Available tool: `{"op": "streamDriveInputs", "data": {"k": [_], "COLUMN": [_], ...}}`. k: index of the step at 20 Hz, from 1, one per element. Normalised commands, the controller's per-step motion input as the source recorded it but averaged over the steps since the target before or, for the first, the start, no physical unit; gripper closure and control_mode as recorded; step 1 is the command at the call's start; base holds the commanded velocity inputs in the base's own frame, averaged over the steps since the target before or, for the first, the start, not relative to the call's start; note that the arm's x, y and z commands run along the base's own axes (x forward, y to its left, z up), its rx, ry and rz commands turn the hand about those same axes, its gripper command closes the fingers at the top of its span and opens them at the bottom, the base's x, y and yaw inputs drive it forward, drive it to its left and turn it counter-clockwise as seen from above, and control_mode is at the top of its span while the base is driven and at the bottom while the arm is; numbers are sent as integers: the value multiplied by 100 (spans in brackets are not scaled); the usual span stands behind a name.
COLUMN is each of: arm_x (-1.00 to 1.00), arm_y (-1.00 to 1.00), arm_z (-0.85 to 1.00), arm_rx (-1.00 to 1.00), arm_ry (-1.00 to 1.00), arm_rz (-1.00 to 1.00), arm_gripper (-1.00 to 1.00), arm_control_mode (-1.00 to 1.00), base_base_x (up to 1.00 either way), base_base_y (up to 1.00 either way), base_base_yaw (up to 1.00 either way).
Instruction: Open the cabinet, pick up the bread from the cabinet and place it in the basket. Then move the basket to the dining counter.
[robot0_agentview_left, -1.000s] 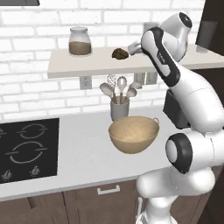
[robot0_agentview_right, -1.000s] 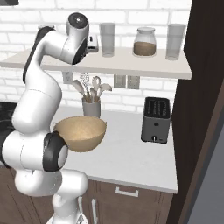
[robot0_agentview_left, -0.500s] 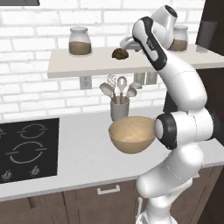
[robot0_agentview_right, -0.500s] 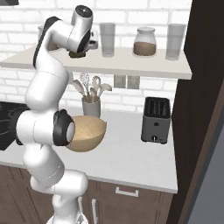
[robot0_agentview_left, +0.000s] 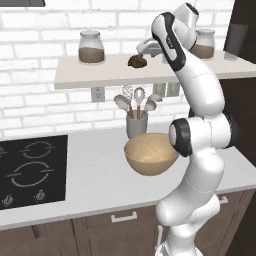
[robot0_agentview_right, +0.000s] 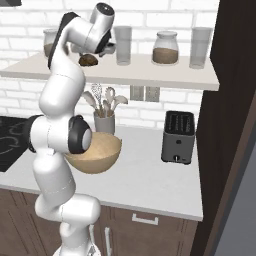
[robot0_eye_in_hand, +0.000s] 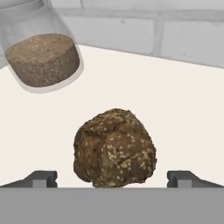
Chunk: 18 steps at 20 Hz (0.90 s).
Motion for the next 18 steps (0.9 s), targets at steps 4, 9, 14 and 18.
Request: {"op": "streamDriveInputs", "data": {"k": [4, 9, 14, 18], "arm_x": [0, 0, 9, 20], "arm_y": [0, 0, 0, 4], "arm_z": [-31, -22, -16, -19], "arm_rx": [0, 0, 0, 0], "arm_ry": [-6, -10, -2, 0], "arm_rz": [13, 9, 7, 5], "arm_gripper": [-100, -100, -100, -100], "arm_control_mode": [-100, -100, -100, -100], "base_base_x": [0, 0, 0, 0], "base_base_y": [0, 0, 0, 0], "base_base_yaw": [0, 0, 0, 0]}}
